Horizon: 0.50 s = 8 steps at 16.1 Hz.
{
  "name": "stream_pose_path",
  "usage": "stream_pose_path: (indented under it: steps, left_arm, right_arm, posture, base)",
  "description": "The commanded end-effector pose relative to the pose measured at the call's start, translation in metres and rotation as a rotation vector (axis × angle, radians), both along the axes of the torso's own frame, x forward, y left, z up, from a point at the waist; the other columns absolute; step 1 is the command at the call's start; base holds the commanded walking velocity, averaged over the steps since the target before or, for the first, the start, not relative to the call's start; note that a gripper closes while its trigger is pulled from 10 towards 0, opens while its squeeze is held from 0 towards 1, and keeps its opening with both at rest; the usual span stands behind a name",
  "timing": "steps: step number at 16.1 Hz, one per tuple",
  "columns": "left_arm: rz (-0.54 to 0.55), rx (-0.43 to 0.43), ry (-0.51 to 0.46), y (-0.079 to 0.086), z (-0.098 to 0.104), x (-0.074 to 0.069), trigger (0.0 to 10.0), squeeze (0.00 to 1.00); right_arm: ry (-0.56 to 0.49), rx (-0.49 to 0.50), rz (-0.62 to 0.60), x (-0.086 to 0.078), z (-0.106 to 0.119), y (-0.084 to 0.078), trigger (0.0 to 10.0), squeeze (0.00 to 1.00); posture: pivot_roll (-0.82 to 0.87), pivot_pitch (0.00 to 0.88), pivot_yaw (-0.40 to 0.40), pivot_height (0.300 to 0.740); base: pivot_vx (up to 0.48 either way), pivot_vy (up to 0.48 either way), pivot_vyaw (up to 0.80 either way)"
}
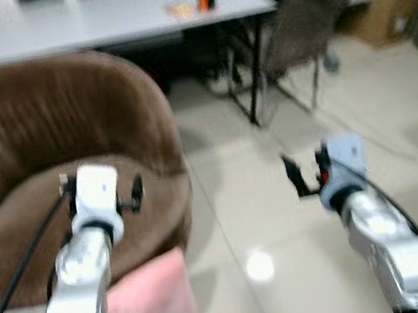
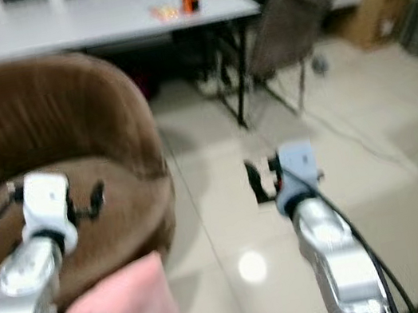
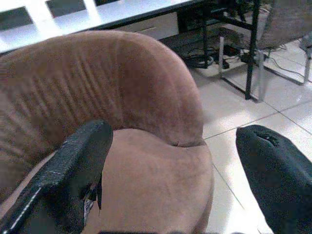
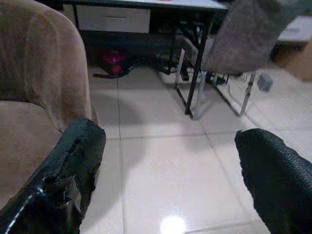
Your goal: Move the pillow to the sofa from floor
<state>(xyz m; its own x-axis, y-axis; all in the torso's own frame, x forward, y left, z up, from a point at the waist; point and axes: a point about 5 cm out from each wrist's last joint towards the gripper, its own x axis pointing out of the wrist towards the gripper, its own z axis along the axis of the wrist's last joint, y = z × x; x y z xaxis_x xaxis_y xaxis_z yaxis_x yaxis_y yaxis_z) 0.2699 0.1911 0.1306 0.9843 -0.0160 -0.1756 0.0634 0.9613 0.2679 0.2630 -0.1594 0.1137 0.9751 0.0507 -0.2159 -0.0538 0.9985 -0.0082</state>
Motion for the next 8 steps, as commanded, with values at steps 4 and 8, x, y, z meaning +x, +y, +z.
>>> stream_pose_path:
  steps: [4,8]
  left_arm:
    - [-0.034,-0.036,-0.025,-0.0029,0.0036,-0.0014,10.0,0.04]
    - [-0.046,-0.056,-0.034,-0.0037,0.0045,-0.0030,10.0,0.15]
  right_arm:
    - [-0.012,-0.006,-0.002,0.0048,0.0032,0.0008,10.0,1.00]
    - [-0.024,-0.012,-0.002,0.0053,0.0055,0.0011,10.0,1.00]
  posture:
    - [-0.13,0.000,-0.053,0.740]
    - [-0.13,0.000,-0.060,0.740]
  base:
    - [0.000,0.000,0.80]
    - [0.160,0.000,0.80]
